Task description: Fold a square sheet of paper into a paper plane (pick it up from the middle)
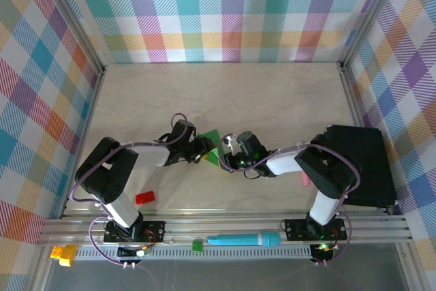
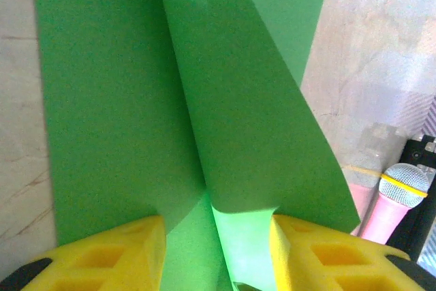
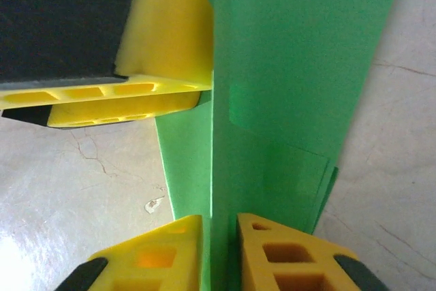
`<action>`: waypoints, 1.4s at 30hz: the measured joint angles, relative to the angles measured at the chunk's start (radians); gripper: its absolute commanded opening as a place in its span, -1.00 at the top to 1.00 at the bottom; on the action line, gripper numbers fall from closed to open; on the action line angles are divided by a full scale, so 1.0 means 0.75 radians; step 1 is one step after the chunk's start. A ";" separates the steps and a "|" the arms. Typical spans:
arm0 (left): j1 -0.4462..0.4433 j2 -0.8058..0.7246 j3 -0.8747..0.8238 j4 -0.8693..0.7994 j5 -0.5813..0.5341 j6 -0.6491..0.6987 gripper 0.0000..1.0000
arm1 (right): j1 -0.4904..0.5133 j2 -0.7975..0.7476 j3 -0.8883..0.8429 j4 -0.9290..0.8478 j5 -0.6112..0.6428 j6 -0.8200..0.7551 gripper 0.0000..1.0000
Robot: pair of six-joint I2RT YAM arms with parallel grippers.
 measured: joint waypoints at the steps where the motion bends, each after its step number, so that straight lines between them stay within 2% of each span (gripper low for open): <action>1: -0.003 0.004 0.012 -0.018 -0.004 0.007 0.09 | -0.004 -0.006 0.003 -0.014 -0.006 0.008 0.44; 5: -0.013 0.019 0.053 -0.082 -0.014 0.030 0.08 | -0.015 -0.044 0.015 -0.111 -0.020 0.039 0.38; 16: -0.021 0.040 0.106 -0.161 -0.021 0.052 0.04 | -0.020 -0.066 0.066 -0.266 -0.029 0.094 0.40; 30: -0.030 0.058 0.144 -0.214 -0.030 0.058 0.02 | -0.021 -0.021 0.131 -0.335 -0.024 0.133 0.52; 42: -0.031 0.060 0.158 -0.233 -0.034 0.063 -0.01 | -0.034 -0.015 0.132 -0.341 -0.024 0.163 0.72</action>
